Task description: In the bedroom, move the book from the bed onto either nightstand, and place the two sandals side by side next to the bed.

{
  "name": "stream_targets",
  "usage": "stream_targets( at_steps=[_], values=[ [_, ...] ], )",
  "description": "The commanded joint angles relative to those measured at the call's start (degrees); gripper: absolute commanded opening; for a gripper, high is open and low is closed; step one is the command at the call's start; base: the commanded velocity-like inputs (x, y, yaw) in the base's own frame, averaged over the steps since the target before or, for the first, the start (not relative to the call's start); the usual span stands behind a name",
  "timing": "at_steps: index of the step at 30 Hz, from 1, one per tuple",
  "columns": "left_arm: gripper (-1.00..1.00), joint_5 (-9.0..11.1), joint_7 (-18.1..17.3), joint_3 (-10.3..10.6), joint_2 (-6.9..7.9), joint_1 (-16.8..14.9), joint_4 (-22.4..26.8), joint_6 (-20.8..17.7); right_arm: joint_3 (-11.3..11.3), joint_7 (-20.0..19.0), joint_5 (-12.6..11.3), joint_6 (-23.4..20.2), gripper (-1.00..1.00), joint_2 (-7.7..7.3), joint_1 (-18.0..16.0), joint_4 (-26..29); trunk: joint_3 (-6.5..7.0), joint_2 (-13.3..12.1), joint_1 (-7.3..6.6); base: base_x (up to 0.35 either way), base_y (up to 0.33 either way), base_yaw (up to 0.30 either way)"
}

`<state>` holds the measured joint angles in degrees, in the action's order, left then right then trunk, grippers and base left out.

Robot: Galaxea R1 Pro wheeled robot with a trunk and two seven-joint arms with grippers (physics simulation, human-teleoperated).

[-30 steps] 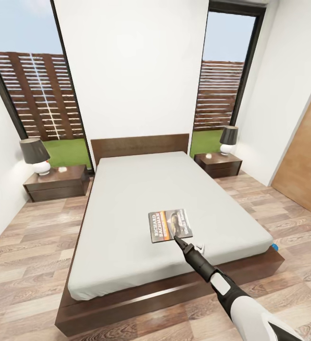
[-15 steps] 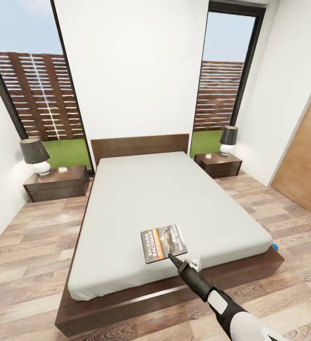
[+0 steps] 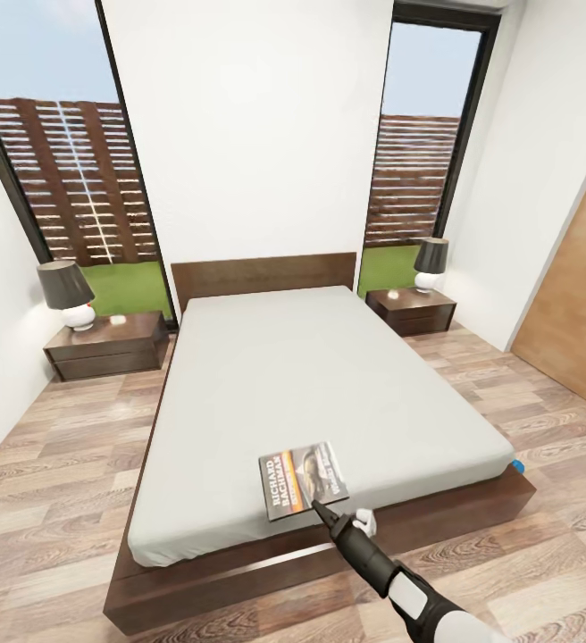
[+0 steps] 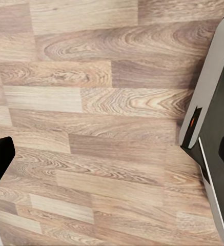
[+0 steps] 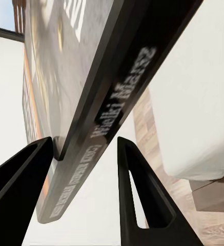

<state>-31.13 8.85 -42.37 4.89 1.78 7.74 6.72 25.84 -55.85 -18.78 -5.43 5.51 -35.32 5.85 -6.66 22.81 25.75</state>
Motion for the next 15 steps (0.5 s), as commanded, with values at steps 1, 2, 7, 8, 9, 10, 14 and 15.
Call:
stream_targets(
  at_steps=[1, 2, 7, 8, 9, 10, 14, 15],
  values=[
    [1.0, -0.6, 0.1, -0.4, -0.02, 0.0, 0.0, 0.2, 0.0, -0.1, -0.6, -0.4, -1.0, 0.01, 0.0, -0.2, -0.1, 0.1, 0.03, 0.0, 0.0, 0.0],
    [1.0, -0.6, 0.1, -0.4, -0.03, 0.0, 0.0, 0.2, 0.0, -0.1, -0.6, -0.3, -1.0, 0.01, 0.0, -0.4, -0.1, 0.1, 0.03, 0.0, 0.0, 0.0],
    [1.0, -0.6, 0.1, -0.4, -0.07, 0.0, 0.0, 0.2, 0.0, 0.0, -0.6, 0.1, -1.0, -0.01, 0.1, -1.4, -0.1, 0.1, 0.03, 0.0, 0.0, 0.0],
    [1.0, -0.6, 0.1, -0.4, -0.1, 0.0, 0.0, 0.2, 0.0, 0.0, -0.5, 0.1, -1.0, 0.0, 0.1, -1.6, -0.1, 0.1, 0.03, 0.0, 0.0, 0.0],
    [1.0, -0.6, 0.1, -0.4, -0.16, 0.0, 0.0, 0.2, 0.0, 0.0, -0.5, 0.2, -1.0, 0.0, 0.1, -1.7, -0.1, 0.1, 0.03, 0.0, 0.0, 0.0],
    [1.0, -0.6, 0.1, -0.4, -0.21, 0.0, 0.0, 0.2, 0.0, 0.0, -0.5, 0.2, -1.0, 0.01, 0.2, -1.7, -0.1, 0.1, 0.03, 0.0, 0.0, 0.0],
    [1.0, -0.6, 0.1, -0.4, -0.33, 0.0, 0.0, 0.2, 0.0, 0.0, -0.5, 0.2, -1.0, 0.04, 0.2, -2.0, -0.1, 0.1, 0.03, 0.0, 0.0, 0.0],
    [1.0, -0.6, 0.1, -0.4, -0.34, 0.0, 0.0, 0.2, 0.0, 0.1, -0.5, 0.2, -1.0, 0.05, 0.2, -2.0, -0.1, 0.1, 0.03, 0.0, 0.0, 0.0]
  ],
)
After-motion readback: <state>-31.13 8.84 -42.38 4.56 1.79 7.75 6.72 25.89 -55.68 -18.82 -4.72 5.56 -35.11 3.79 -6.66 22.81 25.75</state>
